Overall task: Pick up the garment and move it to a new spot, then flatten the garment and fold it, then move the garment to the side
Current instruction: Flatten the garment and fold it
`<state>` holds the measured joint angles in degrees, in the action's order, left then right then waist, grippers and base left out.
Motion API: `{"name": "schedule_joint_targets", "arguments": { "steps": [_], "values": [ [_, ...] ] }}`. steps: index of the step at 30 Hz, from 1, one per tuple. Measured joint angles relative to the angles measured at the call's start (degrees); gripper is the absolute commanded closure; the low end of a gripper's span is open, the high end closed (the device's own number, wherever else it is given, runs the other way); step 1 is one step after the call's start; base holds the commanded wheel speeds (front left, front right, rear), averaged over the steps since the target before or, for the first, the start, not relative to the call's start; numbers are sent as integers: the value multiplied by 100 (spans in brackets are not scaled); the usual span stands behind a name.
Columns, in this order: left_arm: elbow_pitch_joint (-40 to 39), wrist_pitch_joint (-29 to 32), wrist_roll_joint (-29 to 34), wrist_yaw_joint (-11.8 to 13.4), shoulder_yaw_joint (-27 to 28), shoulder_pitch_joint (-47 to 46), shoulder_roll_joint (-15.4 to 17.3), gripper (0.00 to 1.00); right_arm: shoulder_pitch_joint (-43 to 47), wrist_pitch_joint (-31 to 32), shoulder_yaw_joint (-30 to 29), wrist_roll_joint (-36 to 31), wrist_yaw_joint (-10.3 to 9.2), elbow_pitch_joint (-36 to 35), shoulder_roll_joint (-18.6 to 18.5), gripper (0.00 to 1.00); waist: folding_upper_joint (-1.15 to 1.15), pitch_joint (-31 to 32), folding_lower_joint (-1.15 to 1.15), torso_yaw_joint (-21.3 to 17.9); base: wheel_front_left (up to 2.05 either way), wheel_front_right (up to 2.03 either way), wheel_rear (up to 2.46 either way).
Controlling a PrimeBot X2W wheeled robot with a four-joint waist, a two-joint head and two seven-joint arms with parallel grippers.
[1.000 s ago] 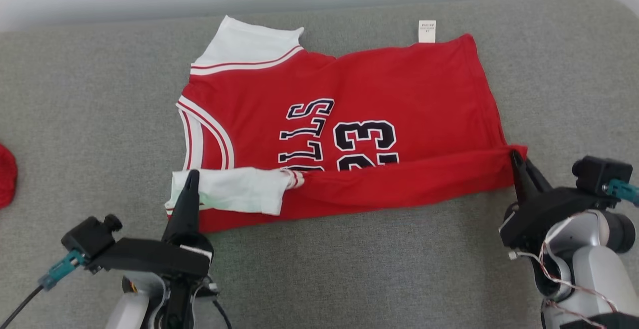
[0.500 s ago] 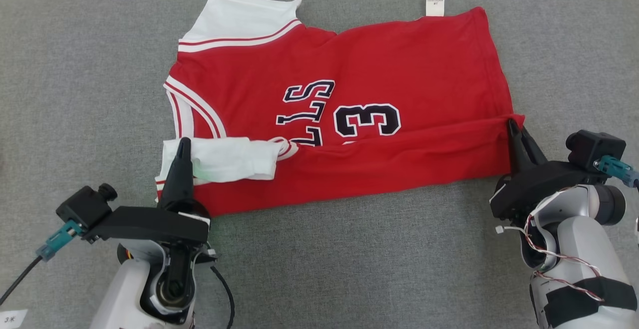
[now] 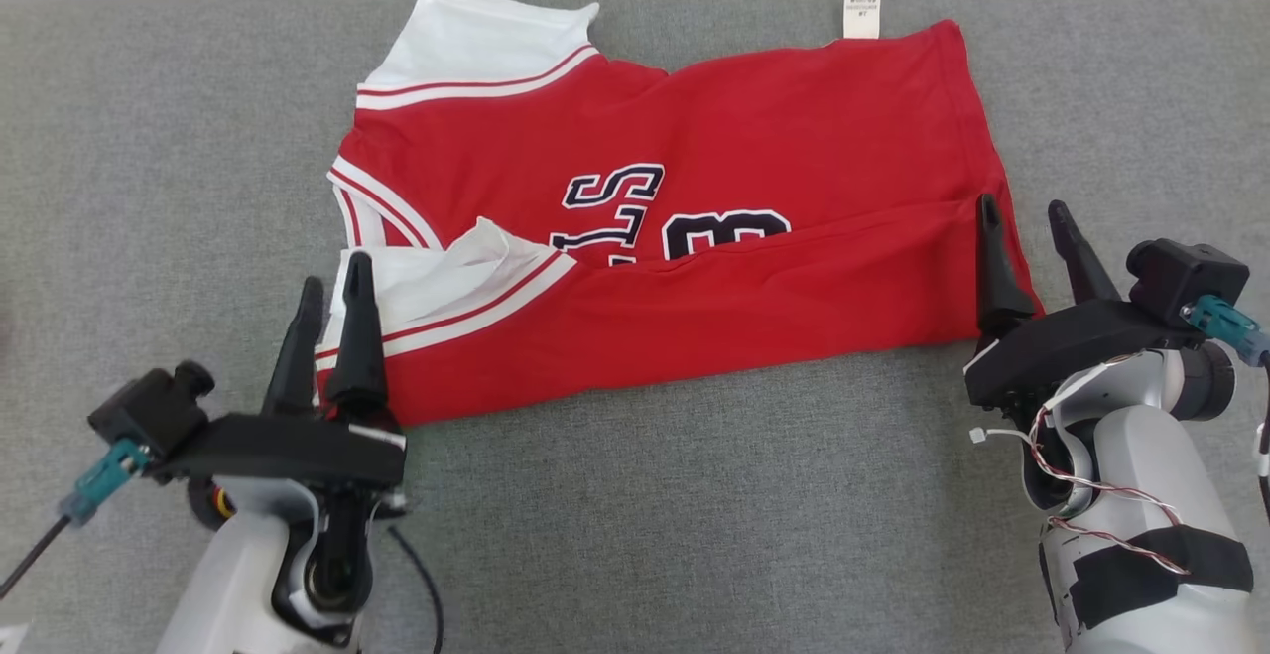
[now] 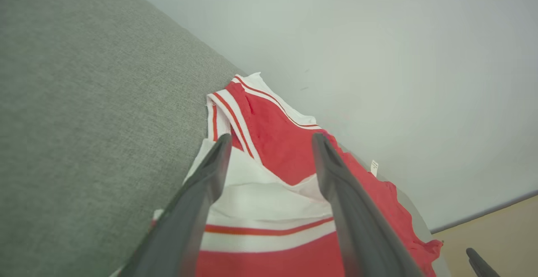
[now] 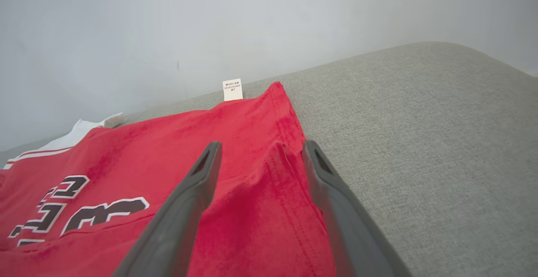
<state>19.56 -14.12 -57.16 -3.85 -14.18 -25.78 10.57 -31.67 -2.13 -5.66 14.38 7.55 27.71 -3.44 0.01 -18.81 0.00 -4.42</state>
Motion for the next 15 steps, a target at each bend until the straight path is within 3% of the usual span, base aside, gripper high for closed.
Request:
{"name": "schedule_joint_targets", "arguments": {
  "steps": [4,10,15],
  "values": [
    [-125,-62,544,96,-9,341,142,0,166,160,-53,-140,0,-141,-67,0,0,84,0,12,0,0,0],
    [-180,-78,1503,500,-177,806,370,0,539,626,-439,-641,0,-297,-120,0,0,142,-1,68,0,0,0],
    [35,-62,1922,716,-426,808,382,0,602,1081,-675,-951,0,-313,-54,0,0,97,-1,99,0,0,0]
  ]
}}
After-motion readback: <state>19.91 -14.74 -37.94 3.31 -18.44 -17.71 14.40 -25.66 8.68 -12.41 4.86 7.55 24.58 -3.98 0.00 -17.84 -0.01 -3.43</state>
